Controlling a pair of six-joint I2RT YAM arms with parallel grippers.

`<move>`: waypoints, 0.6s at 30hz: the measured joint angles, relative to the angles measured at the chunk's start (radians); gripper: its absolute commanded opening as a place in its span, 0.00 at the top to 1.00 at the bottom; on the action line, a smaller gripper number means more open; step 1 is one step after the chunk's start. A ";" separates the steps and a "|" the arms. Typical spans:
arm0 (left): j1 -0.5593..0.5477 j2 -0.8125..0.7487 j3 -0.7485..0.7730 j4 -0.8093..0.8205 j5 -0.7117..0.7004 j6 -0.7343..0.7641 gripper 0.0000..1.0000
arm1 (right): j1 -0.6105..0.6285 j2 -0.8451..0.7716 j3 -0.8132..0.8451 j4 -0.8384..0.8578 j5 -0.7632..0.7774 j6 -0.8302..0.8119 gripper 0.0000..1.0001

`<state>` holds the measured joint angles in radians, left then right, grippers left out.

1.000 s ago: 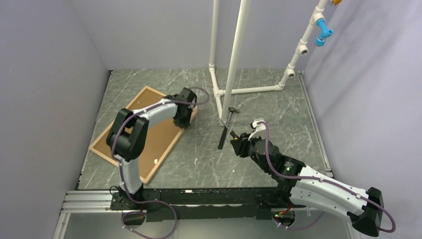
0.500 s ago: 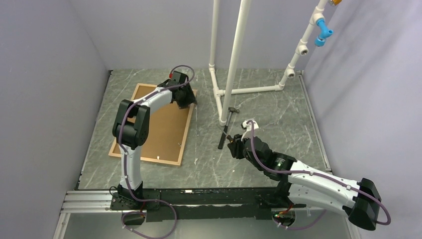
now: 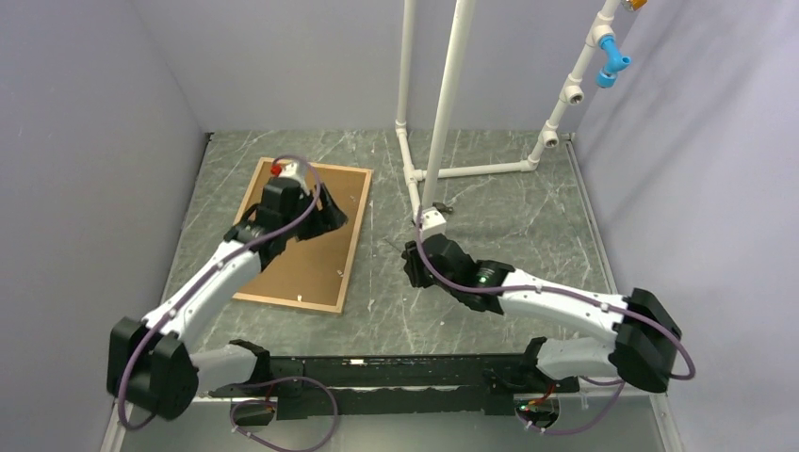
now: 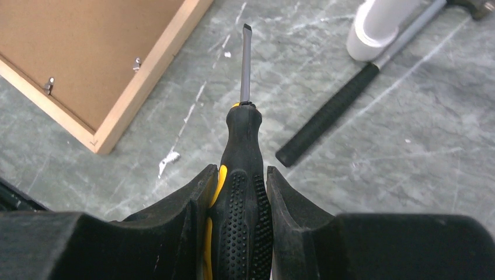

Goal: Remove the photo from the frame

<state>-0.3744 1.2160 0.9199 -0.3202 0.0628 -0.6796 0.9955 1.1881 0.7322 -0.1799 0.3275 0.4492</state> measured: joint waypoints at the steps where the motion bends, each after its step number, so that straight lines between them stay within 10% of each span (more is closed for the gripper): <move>1: 0.000 -0.038 -0.039 -0.002 0.000 0.005 0.25 | 0.000 0.037 0.029 0.000 0.000 -0.004 1.00; 18: 0.000 -0.477 -0.469 -0.187 -0.013 -0.083 0.28 | -0.082 0.647 0.557 0.023 0.052 -0.062 1.00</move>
<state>-0.3744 0.7387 0.4511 -0.5072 0.0502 -0.7628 0.9138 1.8347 1.2892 -0.1570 0.3798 0.3870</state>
